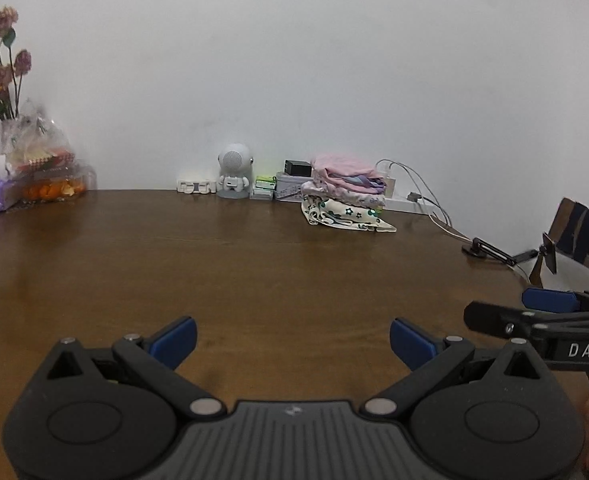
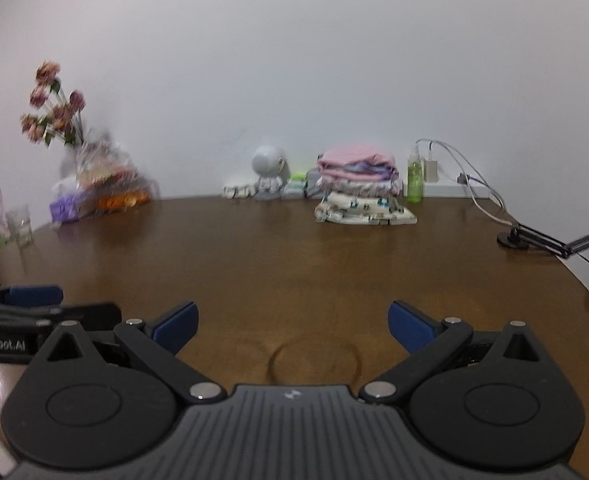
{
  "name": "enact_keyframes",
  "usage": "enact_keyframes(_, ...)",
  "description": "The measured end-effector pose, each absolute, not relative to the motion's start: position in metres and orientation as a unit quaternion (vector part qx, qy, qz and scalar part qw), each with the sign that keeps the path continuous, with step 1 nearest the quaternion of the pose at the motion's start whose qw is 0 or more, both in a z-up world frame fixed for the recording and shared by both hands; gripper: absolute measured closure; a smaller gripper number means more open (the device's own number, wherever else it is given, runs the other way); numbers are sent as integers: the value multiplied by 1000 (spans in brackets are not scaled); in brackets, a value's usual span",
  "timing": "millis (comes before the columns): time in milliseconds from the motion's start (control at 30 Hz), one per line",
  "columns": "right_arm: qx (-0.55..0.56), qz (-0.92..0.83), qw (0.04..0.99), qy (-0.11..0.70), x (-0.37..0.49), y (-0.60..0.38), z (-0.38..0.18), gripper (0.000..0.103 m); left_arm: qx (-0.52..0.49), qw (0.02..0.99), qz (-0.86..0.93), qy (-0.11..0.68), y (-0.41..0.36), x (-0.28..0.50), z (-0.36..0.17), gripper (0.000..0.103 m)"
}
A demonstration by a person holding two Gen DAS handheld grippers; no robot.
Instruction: Fold clothes
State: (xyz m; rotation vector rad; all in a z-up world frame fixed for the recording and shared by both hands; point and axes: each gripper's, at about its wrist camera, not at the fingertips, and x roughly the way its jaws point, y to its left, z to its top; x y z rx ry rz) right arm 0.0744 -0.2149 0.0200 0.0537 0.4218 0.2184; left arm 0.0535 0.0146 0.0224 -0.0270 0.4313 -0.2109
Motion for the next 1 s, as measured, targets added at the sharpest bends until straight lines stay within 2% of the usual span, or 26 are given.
enact_keyframes(367,11,83,966,246,19,-195,18,0,-23,969,-93,229,24,-1,16,0)
enact_keyframes(1000,-3,88,959,270,6,-177,18,0,-28,966,-82,245,32,-14,16,0)
